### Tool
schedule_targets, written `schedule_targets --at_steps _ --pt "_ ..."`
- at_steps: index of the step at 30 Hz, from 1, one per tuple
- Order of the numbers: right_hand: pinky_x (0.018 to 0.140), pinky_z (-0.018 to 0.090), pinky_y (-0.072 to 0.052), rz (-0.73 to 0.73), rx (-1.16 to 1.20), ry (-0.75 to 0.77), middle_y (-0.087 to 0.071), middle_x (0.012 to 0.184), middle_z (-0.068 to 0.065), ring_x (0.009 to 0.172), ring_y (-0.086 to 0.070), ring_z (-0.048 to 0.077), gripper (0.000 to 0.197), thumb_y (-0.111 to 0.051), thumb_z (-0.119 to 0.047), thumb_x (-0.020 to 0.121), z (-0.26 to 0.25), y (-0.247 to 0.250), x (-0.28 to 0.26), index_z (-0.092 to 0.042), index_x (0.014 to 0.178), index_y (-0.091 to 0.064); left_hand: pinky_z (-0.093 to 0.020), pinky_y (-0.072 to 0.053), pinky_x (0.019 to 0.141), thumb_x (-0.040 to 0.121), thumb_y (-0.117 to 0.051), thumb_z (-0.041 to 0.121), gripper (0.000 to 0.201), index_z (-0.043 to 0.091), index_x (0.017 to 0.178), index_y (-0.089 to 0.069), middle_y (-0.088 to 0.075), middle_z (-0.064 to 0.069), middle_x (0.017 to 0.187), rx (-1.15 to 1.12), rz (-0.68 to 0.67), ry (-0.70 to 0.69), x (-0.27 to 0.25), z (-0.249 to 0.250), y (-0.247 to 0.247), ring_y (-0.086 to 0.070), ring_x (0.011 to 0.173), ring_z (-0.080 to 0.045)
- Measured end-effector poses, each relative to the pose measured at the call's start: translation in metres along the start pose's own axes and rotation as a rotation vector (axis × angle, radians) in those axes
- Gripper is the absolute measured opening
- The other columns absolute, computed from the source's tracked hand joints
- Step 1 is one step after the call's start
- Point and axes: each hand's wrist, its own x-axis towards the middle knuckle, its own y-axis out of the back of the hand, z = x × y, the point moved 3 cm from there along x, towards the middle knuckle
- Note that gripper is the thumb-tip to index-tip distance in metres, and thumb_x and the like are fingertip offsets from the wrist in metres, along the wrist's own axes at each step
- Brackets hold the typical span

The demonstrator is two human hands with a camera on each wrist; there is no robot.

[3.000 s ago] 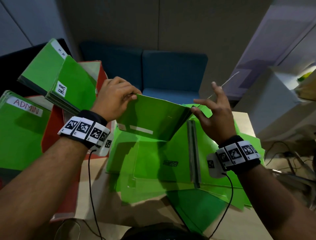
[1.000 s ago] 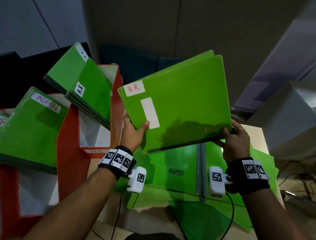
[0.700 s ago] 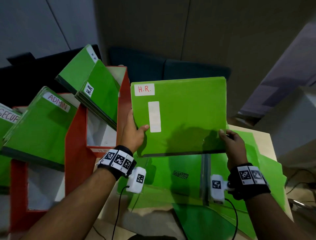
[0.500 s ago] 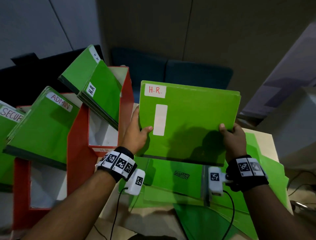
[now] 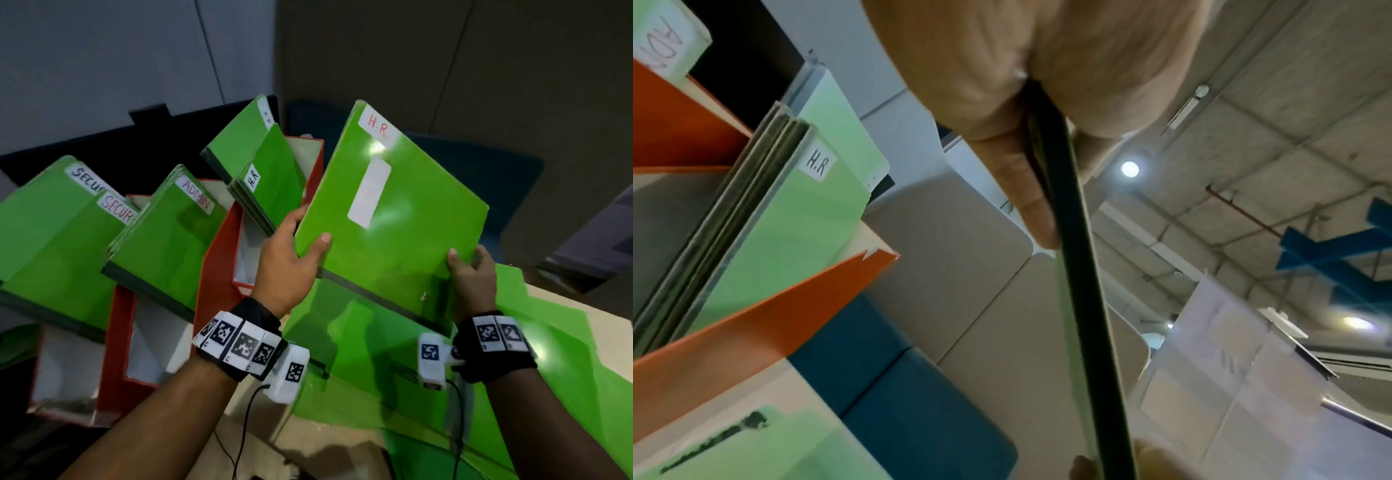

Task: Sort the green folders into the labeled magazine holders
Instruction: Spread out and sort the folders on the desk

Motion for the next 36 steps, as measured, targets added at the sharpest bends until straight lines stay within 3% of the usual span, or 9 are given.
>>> schedule_targets --at_steps 5,8,11,14,17,21,26,29,36 --pt "0.118 0.033 -0.015 -0.19 -0.263 0.197 -0.025 0.154 0.018 0.143 -0.022 0.024 0.069 -0.061 -0.036 0.091 -0.026 -0.076 -0.022 -0.008 0.147 -0.032 -0.013 -0.045 0.096 0.093 -0.062 0.018 0.038 0.012 0.129 -0.051 -0.059 0.016 0.116 0.028 0.103 -0.033 0.011 0.015 0.037 -0.051 0.108 0.016" --pt "0.118 0.034 -0.016 -0.356 -0.24 0.377 -0.018 0.158 0.01 0.145 -0.016 0.017 0.064 -0.058 -0.037 0.093 -0.053 -0.119 -0.045 -0.023 0.149 -0.031 -0.032 -0.049 0.1 0.093 -0.062 0.017 0.037 0.013 0.128 -0.05 -0.061 0.006 0.121 0.047 0.156 -0.089 0.021 0.026 0.061 -0.056 0.116 -0.003" --pt "0.116 0.044 -0.022 -0.518 -0.195 0.482 -0.012 0.16 -0.001 0.145 -0.014 0.011 0.065 -0.059 -0.036 0.092 -0.074 -0.157 -0.066 -0.037 0.149 -0.026 -0.013 -0.049 0.086 0.093 -0.06 0.007 0.032 0.009 0.123 -0.051 -0.058 0.019 0.11 0.091 0.214 -0.181 0.033 0.04 0.086 -0.057 0.102 0.01" --pt "0.113 0.051 -0.031 -0.63 -0.151 0.546 -0.012 0.16 -0.008 0.145 -0.016 0.008 0.065 -0.061 -0.038 0.091 -0.083 -0.188 -0.083 -0.044 0.146 -0.027 -0.011 -0.047 0.083 0.095 -0.058 0.008 0.03 0.012 0.123 -0.05 -0.054 0.024 0.109 0.178 0.261 -0.261 0.038 0.046 0.108 -0.056 0.1 0.013" --pt "0.111 0.036 -0.035 -0.717 -0.079 0.553 -0.013 0.159 -0.011 0.143 -0.017 0.0 0.064 -0.059 -0.042 0.092 -0.089 -0.215 -0.093 -0.04 0.147 -0.027 -0.017 -0.05 0.083 0.097 -0.055 0.011 0.029 0.016 0.124 -0.047 -0.054 0.025 0.11 0.251 0.275 -0.3 0.037 0.044 0.121 -0.056 0.1 0.01" --pt "0.091 -0.006 -0.023 -0.746 -0.024 0.516 -0.019 0.158 0.0 0.137 -0.017 -0.007 0.06 -0.051 -0.035 0.096 -0.103 -0.249 -0.097 -0.02 0.149 -0.029 -0.03 -0.054 0.082 0.099 -0.051 0.012 0.03 0.007 0.129 -0.048 -0.058 0.015 0.11 0.325 0.265 -0.326 0.042 0.035 0.128 -0.06 0.099 -0.003" --pt "0.118 0.027 -0.019 -0.694 -0.064 0.491 -0.023 0.158 0.002 0.144 -0.02 0.01 0.066 -0.052 -0.044 0.095 -0.103 -0.285 -0.093 -0.017 0.149 -0.029 -0.01 -0.046 0.075 0.098 -0.051 0.012 0.033 0.009 0.131 -0.048 -0.06 0.012 0.105 0.379 0.205 -0.237 0.073 0.018 0.135 -0.058 0.087 0.006" --pt "0.115 0.044 -0.03 -0.669 -0.019 0.433 -0.028 0.155 0.002 0.142 -0.031 0.018 0.069 -0.054 -0.048 0.089 -0.097 -0.302 -0.093 -0.017 0.147 -0.034 -0.011 -0.045 0.079 0.098 -0.051 0.011 0.035 0.013 0.133 -0.048 -0.062 0.009 0.109 0.436 0.117 -0.123 0.101 0.0 0.131 -0.059 0.095 -0.002" --pt "0.116 0.024 -0.016 -0.671 -0.156 0.401 -0.026 0.157 0.005 0.144 -0.022 0.014 0.057 -0.05 -0.026 0.099 -0.082 -0.328 -0.09 -0.014 0.15 -0.028 -0.02 -0.034 0.08 0.1 -0.046 0.01 0.044 0.009 0.143 -0.034 -0.055 -0.015 0.129 0.56 -0.086 0.197 0.144 -0.05 0.109 -0.056 0.112 -0.025"
